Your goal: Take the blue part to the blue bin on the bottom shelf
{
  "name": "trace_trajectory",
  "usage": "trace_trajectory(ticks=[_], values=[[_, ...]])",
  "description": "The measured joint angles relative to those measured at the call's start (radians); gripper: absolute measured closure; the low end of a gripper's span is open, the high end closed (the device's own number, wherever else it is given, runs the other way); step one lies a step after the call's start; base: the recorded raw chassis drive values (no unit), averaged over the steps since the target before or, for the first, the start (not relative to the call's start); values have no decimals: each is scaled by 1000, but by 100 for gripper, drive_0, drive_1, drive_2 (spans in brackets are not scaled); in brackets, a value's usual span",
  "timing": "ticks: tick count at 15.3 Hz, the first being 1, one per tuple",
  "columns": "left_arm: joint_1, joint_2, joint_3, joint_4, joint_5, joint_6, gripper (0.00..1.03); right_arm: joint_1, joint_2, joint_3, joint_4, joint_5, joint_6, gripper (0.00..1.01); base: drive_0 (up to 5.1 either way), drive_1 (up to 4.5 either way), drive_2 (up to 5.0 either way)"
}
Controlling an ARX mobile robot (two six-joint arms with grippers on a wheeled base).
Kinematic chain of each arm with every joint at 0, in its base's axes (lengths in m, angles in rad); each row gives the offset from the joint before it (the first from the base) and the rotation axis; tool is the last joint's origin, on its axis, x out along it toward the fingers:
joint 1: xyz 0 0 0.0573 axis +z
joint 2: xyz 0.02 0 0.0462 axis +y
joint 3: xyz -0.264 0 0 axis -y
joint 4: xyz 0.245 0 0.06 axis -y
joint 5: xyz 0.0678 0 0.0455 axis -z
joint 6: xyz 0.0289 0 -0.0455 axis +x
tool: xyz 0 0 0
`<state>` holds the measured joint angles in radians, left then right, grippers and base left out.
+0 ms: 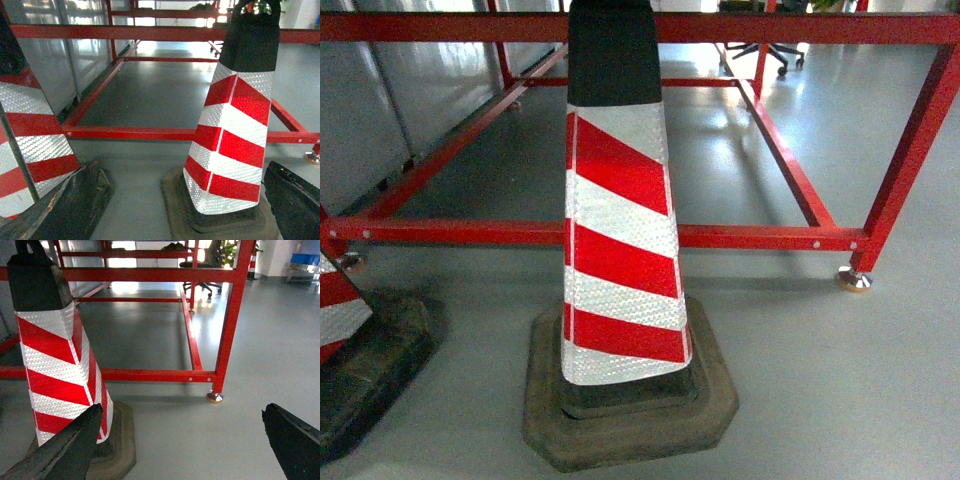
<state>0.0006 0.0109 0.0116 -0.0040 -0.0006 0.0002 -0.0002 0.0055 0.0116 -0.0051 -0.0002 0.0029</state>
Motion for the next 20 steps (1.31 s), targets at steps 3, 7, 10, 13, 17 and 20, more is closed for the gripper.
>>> trace_trajectory(ticks=[3,7,10,13,17,20], values=[[0,0,0,0,0,0,5,0,0,0,0,0,0,3,0,0,0],[0,0,0,0,0,0,5,0,0,0,0,0,0,3,0,0,0],[0,0,0,-3,0,0,5,0,0,0,-1,0,0,3,0,0,0],[0,0,0,-3,0,0,5,0,0,0,0,0,0,3,0,0,0],[0,0,0,-2,0,0,5,0,0,0,1,0,0,3,0,0,0],[0,0,0,-1,0,0,5,0,0,0,-1,-1,-2,3,0,0,0]])
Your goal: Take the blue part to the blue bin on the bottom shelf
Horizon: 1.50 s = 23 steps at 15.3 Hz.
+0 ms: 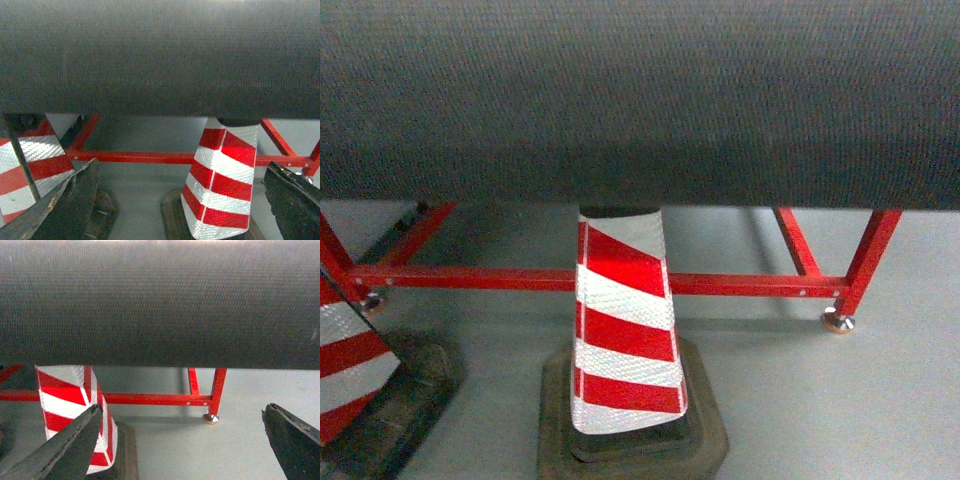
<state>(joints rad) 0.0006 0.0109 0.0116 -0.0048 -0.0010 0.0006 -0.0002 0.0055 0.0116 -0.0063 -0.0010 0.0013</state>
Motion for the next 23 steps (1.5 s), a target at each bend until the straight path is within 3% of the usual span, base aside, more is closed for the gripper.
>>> trace_trajectory(ticks=[23], values=[[0,0,0,1,1,0,5,0,0,0,2,1,2,3,0,0,0]])
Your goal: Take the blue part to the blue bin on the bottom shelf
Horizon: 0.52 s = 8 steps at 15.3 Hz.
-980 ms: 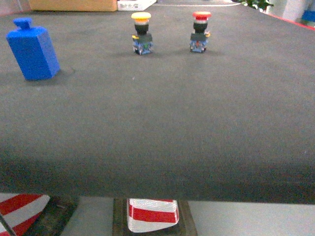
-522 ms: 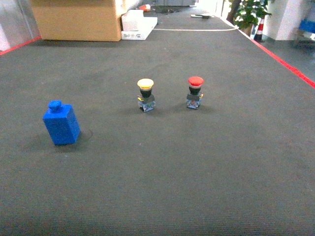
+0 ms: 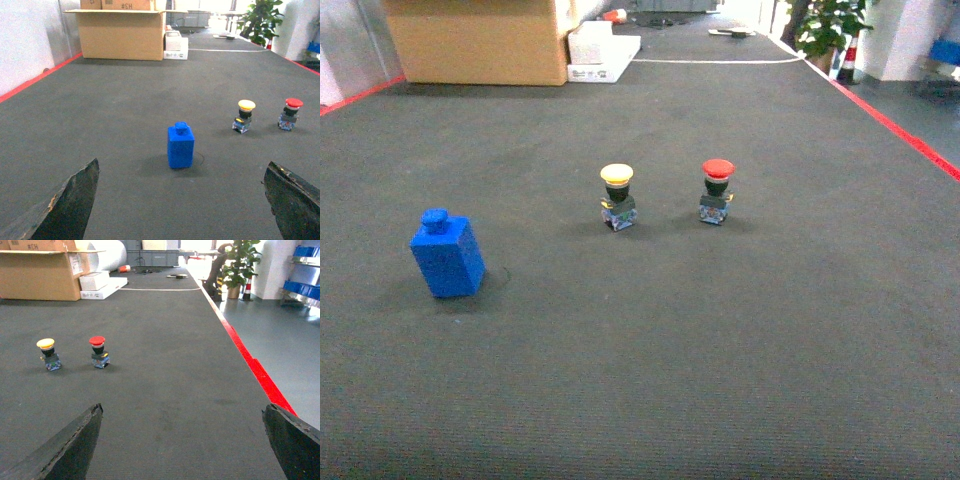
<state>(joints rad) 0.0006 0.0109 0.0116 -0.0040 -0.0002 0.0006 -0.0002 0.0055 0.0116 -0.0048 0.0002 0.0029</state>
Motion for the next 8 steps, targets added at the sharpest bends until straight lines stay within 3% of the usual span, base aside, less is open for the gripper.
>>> trace_trajectory(ticks=[2,3,4,5,6,8], values=[[0,0,0,0,0,0,5,0,0,0,0,0,0,3,0,0,0],[-34,17,14,-60,-88,-15,5,0,0,0,0,0,0,3,0,0,0],[-129,132,19,-6,-252,-32,5,0,0,0,0,0,0,3,0,0,0],[-180,264,19,114,-331,-38,5,0,0,0,0,0,0,3,0,0,0],[-200,421,29,265,-345,-55,5,0,0,0,0,0,0,3,0,0,0],[-225,821,107,610,-286,-71,5,0,0,0,0,0,0,3,0,0,0]])
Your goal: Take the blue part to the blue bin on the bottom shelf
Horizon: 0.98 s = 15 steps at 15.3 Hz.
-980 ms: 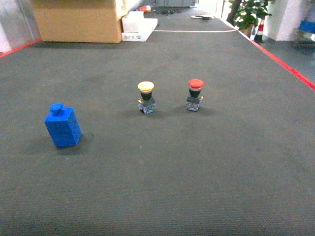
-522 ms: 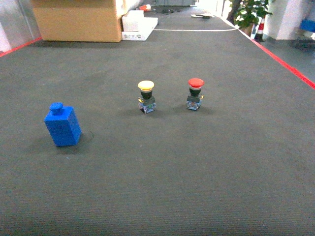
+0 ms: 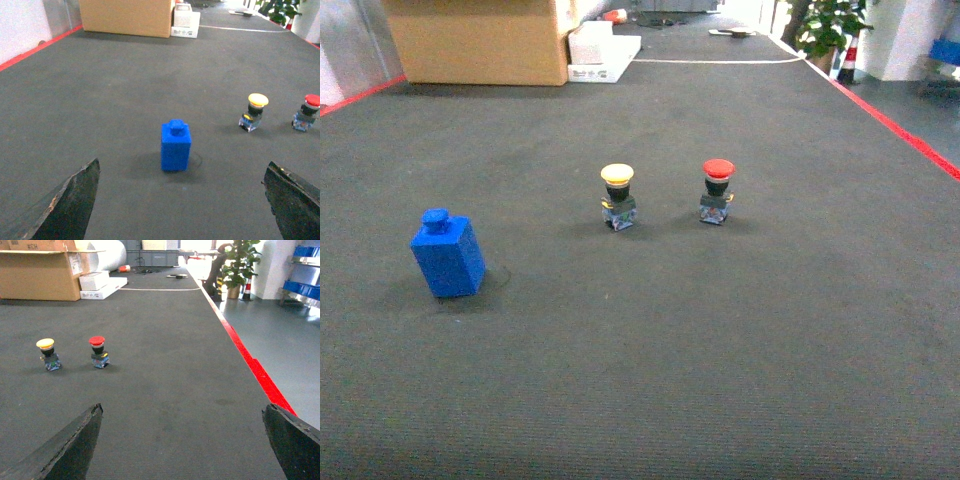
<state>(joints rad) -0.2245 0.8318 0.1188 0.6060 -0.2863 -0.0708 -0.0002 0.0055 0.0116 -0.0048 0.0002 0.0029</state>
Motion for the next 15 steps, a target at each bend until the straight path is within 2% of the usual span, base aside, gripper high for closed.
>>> trace_trajectory(ticks=[2,4,7,9,12,15], values=[[11,379,84,286,16,1,5,0,0,0,0,0,0,3,0,0,0],[11,710,178,464,45,3,5,0,0,0,0,0,0,3,0,0,0],[47,985,305,525,64,20,5,0,0,0,0,0,0,3,0,0,0],[78,1100,394,510,89,30,5,0,0,0,0,0,0,3,0,0,0],[104,1223,516,491,127,34,5,0,0,0,0,0,0,3,0,0,0],[143,1300,619,496,167,66,5,0,0,0,0,0,0,3,0,0,0]])
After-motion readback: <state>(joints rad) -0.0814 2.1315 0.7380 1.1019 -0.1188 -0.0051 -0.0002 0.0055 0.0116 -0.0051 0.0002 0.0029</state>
